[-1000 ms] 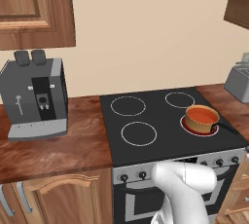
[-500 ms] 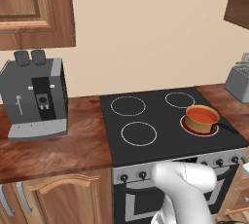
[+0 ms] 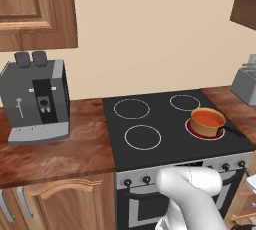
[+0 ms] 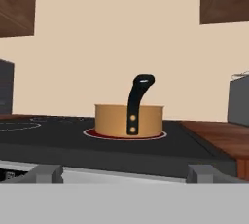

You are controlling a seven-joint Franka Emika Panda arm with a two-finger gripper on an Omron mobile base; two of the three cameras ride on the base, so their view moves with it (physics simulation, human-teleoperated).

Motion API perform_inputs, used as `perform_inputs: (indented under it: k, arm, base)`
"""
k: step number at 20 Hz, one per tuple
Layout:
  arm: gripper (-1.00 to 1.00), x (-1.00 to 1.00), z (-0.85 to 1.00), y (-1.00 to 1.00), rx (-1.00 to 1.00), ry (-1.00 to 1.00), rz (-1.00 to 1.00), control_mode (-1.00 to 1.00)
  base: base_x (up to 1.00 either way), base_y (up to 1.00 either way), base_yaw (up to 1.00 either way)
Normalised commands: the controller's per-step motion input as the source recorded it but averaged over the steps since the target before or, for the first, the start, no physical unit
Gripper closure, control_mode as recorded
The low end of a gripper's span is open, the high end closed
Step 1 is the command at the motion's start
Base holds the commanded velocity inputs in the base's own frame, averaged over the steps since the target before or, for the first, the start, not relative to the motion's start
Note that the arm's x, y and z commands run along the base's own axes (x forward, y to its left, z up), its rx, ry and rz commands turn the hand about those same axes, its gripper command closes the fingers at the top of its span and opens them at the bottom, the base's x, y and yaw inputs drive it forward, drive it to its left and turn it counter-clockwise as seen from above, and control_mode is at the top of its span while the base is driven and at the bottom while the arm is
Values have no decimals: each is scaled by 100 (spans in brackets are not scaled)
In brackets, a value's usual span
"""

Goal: Wait until the marinara sauce is simmered to a deep red color and then turn off the stove.

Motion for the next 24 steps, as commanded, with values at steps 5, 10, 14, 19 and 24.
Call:
perform_inputs:
  k: [5, 10, 14, 19, 24]
  arm:
    - [-100, 0, -28, -8, 0, -3, 1, -100]
    - [-100, 0, -29, -17, 0, -5, 1, -100]
    - [-100, 0, -26, -20, 0, -5, 0, -100]
    - [-100, 4, -19, -29, 0, -2, 0, -100]
    - [-100, 16, -11, -21, 0, 0, 0, -100]
  base:
    - [0, 0, 0]
    - [0, 0, 0]
    - [0, 0, 0]
    - [0, 0, 0]
    - [0, 0, 0]
